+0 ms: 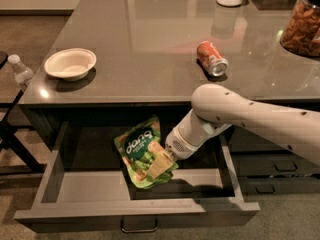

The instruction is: Place green rice chip bag into top drawer

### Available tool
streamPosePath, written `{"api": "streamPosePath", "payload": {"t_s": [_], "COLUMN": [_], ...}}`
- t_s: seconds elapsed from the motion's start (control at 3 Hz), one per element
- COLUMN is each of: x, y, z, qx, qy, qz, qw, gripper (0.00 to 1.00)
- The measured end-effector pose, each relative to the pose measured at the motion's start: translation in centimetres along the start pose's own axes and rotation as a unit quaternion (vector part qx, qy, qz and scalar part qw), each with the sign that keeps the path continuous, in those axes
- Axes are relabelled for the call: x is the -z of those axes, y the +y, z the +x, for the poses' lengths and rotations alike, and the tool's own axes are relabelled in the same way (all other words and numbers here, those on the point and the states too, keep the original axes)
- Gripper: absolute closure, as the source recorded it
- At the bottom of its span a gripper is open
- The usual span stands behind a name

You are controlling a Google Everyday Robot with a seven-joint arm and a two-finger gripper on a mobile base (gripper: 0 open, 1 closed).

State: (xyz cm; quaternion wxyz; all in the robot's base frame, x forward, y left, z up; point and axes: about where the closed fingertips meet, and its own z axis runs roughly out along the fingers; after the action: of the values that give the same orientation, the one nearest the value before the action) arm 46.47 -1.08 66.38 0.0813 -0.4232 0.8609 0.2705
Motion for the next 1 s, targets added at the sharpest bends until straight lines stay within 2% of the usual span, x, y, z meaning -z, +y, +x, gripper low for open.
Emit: {"api": "streamPosePath", "payload": {"t_s": [1.0], "x": [-4.2], "y": [-0.5], "z": [0.2], "qx": [0.005], "qy": [-0.002], "qz": [-0.035], "qw": [0.9994], "gripper": [1.00]}}
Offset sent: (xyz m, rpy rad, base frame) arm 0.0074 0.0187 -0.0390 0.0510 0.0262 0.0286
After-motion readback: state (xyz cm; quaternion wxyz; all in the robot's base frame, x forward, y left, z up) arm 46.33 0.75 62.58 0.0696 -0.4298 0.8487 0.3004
